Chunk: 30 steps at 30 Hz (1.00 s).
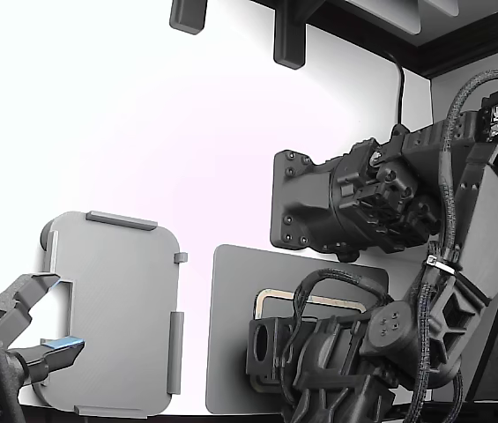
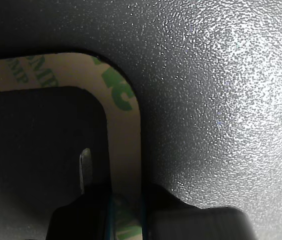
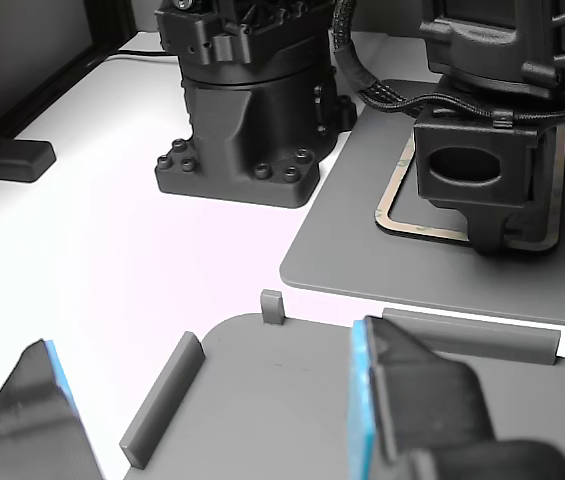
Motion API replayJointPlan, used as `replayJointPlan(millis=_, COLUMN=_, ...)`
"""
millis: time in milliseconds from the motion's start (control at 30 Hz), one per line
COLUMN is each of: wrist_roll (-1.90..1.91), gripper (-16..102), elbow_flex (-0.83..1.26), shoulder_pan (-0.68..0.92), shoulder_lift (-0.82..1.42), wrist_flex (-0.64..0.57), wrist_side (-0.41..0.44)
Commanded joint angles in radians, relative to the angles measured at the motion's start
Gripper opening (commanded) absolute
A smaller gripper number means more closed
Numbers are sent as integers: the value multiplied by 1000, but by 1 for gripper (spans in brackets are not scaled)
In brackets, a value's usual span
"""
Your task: Move top rectangular frame to the holder.
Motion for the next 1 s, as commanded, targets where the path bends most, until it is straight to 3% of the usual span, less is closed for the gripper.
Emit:
replayJointPlan(millis=0, wrist_roll=-8, gripper=-11, elbow_flex=-20, shoulder_pan=-20, shoulder_lift=17, wrist_flex=-5, wrist_side=2)
replayJointPlan(millis=200, wrist_roll=34, gripper=-11, elbow_flex=-98, shoulder_pan=-21, shoulder_lift=31, wrist_flex=72, wrist_side=20)
replayJointPlan(millis=600, wrist_roll=356, gripper=-11, elbow_flex=-393, shoulder_pan=-140, shoulder_lift=86, wrist_flex=371, wrist_side=75)
replayJointPlan(millis=800, wrist_roll=537, gripper=-11, elbow_flex=-489, shoulder_pan=-219, shoulder_lift=100, wrist_flex=462, wrist_side=87)
replayJointPlan(millis=967, wrist_roll=655, gripper=-11, elbow_flex=-529, shoulder_pan=-321, shoulder_lift=117, wrist_flex=463, wrist_side=100)
